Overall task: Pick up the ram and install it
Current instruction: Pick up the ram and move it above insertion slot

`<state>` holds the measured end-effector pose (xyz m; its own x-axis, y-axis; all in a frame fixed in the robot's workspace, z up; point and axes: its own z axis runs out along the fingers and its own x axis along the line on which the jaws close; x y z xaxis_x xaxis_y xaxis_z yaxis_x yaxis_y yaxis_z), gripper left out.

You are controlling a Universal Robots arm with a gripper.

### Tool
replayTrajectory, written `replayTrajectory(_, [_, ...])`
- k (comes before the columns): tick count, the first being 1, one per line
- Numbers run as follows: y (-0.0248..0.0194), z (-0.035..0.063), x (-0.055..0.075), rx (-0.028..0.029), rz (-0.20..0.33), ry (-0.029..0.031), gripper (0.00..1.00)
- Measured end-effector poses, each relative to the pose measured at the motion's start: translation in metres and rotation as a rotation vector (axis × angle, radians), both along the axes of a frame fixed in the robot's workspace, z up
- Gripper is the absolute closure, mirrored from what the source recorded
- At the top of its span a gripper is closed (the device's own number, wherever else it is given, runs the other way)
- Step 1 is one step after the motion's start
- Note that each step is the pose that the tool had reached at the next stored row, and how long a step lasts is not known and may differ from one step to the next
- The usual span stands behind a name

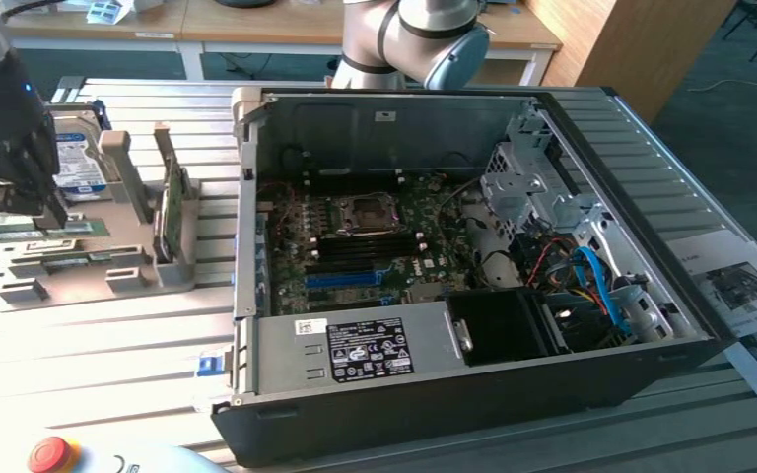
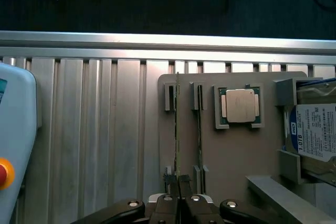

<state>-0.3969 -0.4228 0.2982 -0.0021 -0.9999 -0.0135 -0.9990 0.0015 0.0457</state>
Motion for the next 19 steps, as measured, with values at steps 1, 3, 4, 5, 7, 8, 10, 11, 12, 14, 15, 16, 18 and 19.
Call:
replayTrajectory(1, [0.0000,0.0030,0.000,-0.0008,0.000,0.0000,0.88])
replayTrajectory(3, [0.0000,0.0090,0.000,-0.0022,0.000,0.0000,0.88])
replayTrajectory(4, [0.0000,0.0121,0.000,-0.0029,0.000,0.0001,0.88])
replayTrajectory(5, [0.0000,0.0150,0.000,-0.0036,0.000,0.0000,0.88])
replayTrajectory(7, [0.0000,0.0210,0.000,-0.0049,0.000,0.0000,0.88])
replayTrajectory(8, [0.0000,0.0239,0.000,-0.0056,0.000,0.0000,0.88])
replayTrajectory(10, [0.0000,0.0294,0.000,-0.0072,0.000,0.0000,0.88])
replayTrajectory(11, [0.0000,0.0320,0.000,-0.0079,0.000,0.0000,0.88])
replayTrajectory(12, [0.0000,0.0347,0.000,-0.0088,0.000,0.0000,0.88])
replayTrajectory(14, [0.0000,0.0403,0.000,-0.0107,0.000,0.0000,0.88])
replayTrajectory(15, [0.0000,0.0429,0.000,-0.0116,0.000,-0.0001,0.88])
replayTrajectory(16, [0.0000,0.0458,0.000,-0.0127,0.000,0.0000,0.88])
replayTrajectory(18, [0.0000,0.0516,0.000,-0.0149,0.000,0.0001,0.88])
replayTrajectory(19, [0.0000,0.0543,0.000,-0.0160,0.000,0.0001,0.88])
